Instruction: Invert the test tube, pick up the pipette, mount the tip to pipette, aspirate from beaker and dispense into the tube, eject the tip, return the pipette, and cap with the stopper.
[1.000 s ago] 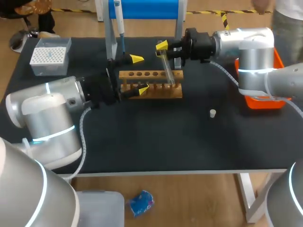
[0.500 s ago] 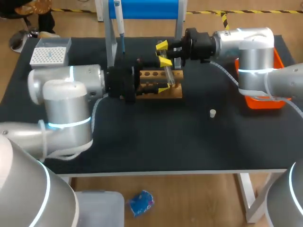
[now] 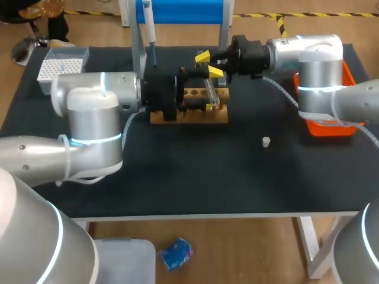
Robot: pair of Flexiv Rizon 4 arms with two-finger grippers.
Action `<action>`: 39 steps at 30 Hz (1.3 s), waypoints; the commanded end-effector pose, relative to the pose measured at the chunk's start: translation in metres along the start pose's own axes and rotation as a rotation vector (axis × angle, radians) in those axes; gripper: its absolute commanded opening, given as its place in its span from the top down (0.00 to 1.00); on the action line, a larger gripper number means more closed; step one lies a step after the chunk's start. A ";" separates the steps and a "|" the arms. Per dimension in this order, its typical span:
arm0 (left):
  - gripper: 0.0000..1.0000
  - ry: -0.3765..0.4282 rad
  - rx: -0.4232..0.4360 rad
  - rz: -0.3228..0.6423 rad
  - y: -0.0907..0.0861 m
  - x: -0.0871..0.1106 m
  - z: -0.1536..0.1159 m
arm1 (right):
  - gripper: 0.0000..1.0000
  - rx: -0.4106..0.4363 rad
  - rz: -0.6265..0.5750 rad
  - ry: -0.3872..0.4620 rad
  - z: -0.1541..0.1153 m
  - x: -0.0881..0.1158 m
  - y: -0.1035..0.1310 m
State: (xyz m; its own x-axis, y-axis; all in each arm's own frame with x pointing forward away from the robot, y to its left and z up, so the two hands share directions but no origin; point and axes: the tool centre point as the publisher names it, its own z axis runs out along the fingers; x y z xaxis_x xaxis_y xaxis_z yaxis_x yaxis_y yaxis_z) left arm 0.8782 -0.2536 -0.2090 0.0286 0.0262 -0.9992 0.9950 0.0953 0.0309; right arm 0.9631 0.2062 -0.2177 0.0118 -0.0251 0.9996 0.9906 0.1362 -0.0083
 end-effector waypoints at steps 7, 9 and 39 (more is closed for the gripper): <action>0.16 0.008 -0.013 0.029 0.003 -0.004 -0.008 | 1.00 -0.001 -0.001 -0.003 0.000 0.001 0.000; 0.27 0.011 -0.012 0.028 0.003 -0.005 -0.008 | 1.00 -0.001 -0.001 -0.003 0.000 0.001 0.000; 1.00 0.031 0.007 0.015 0.000 0.000 0.000 | 0.00 -0.001 -0.001 -0.003 0.000 0.001 0.000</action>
State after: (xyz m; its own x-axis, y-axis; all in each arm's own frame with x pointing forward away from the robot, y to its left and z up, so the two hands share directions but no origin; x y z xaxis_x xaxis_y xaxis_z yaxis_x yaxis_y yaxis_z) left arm 0.8784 -0.2535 -0.2094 0.0394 0.0557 -0.9977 0.9951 0.0882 0.0442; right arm 0.9631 0.2061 -0.2170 0.0123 -0.0240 0.9996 0.9906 0.1363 -0.0089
